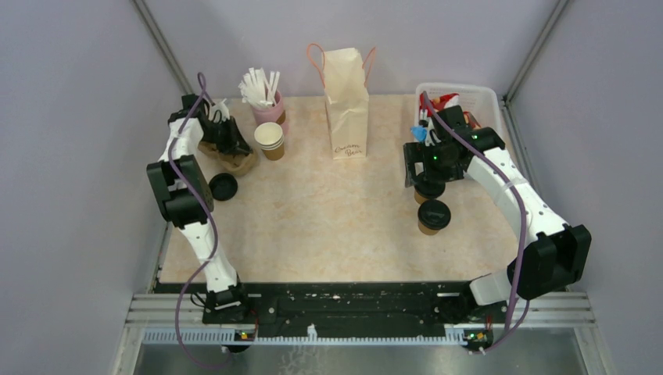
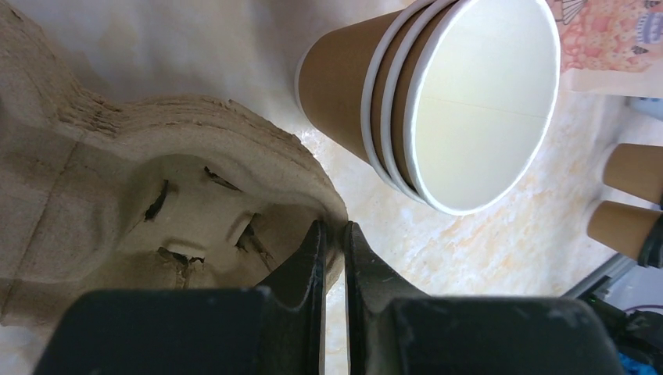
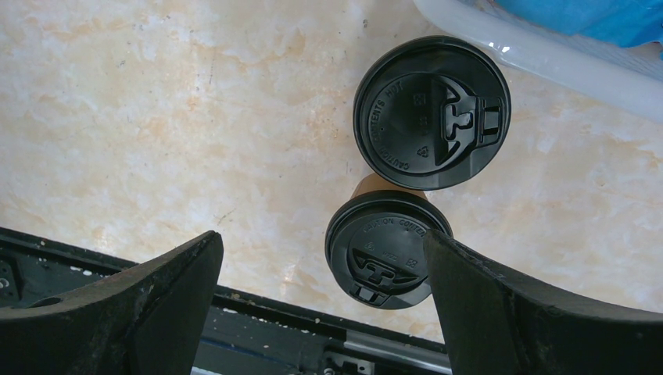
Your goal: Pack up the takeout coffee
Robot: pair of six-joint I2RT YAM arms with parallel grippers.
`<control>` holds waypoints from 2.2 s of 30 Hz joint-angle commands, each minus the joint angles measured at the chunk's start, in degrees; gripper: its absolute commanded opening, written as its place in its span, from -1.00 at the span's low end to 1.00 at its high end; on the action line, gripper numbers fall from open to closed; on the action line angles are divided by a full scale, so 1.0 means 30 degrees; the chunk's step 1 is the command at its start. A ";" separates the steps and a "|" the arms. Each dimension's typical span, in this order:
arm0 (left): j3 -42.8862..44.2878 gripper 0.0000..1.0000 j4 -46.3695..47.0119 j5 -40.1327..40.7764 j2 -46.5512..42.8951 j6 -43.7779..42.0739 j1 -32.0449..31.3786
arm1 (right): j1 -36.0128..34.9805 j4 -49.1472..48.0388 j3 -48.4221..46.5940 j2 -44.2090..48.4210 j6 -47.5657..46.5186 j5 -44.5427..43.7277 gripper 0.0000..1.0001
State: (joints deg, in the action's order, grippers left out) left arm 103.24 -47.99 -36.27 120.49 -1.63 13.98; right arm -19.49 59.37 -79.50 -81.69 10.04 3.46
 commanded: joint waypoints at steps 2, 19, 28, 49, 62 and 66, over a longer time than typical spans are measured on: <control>-0.0544 -0.85 0.0094 -0.2322 0.0329 0.0513 0.0728 | -0.0227 -0.0309 -0.0250 0.0685 -0.0213 -0.0195 0.97; -0.0256 -0.99 0.0328 -0.0670 -0.0204 0.1436 0.0711 | -0.0219 -0.0309 -0.0263 0.0533 -0.0217 -0.0107 0.97; 0.1216 -1.00 -0.0221 0.2594 -0.1154 0.0719 -0.0958 | -0.0227 -0.0309 -0.0278 0.0432 -0.0213 -0.0010 0.97; 0.3452 -1.00 -0.2699 1.2978 -0.1585 0.0513 -0.4154 | -0.0269 -0.0371 -0.0119 0.0569 -0.0176 0.0148 0.97; 0.3463 -1.00 -0.2893 2.2934 -0.1708 0.0513 -0.7355 | -0.0577 -0.0311 -0.0262 0.0607 -0.0184 0.0229 0.97; 0.2902 -1.00 -0.2772 2.5040 -0.1789 0.0433 -0.7818 | -0.0645 -0.0380 -0.0246 0.0590 -0.0155 0.0321 0.97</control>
State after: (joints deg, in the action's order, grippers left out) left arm 111.68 -56.71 26.98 118.24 -0.16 -9.19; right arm -20.53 59.37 -79.50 -81.69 10.04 3.97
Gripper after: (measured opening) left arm 0.065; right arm 0.985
